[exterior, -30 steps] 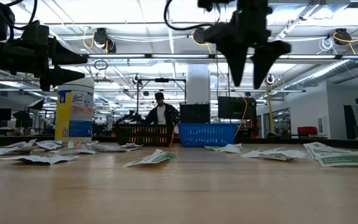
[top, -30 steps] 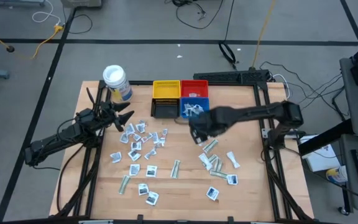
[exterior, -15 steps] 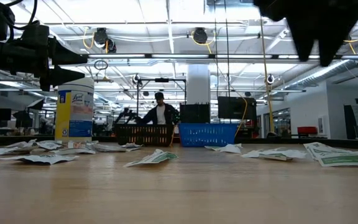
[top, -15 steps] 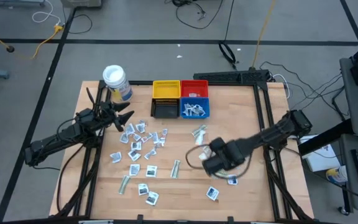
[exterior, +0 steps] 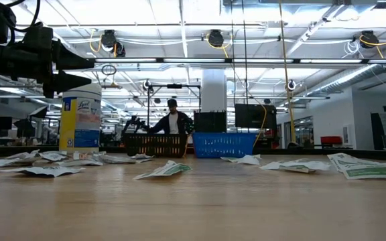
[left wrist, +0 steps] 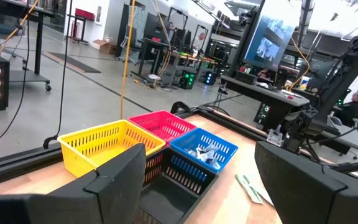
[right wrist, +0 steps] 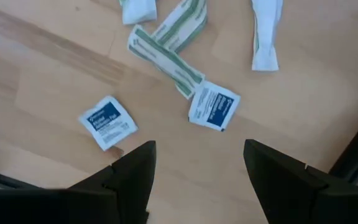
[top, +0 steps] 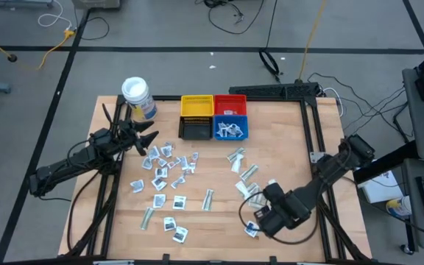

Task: Pick & Place First Aid Supplies
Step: Put the blue alcohol pad into the blue basket

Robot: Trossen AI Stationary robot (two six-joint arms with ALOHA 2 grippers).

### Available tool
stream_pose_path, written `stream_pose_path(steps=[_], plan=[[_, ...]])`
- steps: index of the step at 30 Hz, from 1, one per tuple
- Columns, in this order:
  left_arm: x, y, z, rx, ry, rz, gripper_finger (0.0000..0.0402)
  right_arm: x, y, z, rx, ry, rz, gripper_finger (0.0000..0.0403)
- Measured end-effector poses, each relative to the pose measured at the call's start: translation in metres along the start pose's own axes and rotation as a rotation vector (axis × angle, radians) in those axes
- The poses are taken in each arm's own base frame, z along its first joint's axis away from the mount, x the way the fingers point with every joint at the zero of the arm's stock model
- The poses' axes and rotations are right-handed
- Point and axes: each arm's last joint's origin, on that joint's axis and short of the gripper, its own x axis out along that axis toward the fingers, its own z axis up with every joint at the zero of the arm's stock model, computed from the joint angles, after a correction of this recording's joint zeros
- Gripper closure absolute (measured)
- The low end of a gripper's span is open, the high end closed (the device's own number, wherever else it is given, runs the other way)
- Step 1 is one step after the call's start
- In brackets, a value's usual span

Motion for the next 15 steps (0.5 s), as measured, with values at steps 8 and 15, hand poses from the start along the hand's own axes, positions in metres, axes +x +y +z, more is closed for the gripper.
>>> stream_pose_path(steps=[8, 15], plan=[[0.000, 0.000, 0.000, 0.000, 0.000, 0.000, 0.0096, 0.033, -0.001, -0.008, -0.019, 0.079, 0.003, 0.0165], [0.000, 0.000, 0.000, 0.000, 0.000, 0.000, 0.0096, 0.067, -0.006, -0.008, -0.029, 0.082, 0.012, 0.0165]])
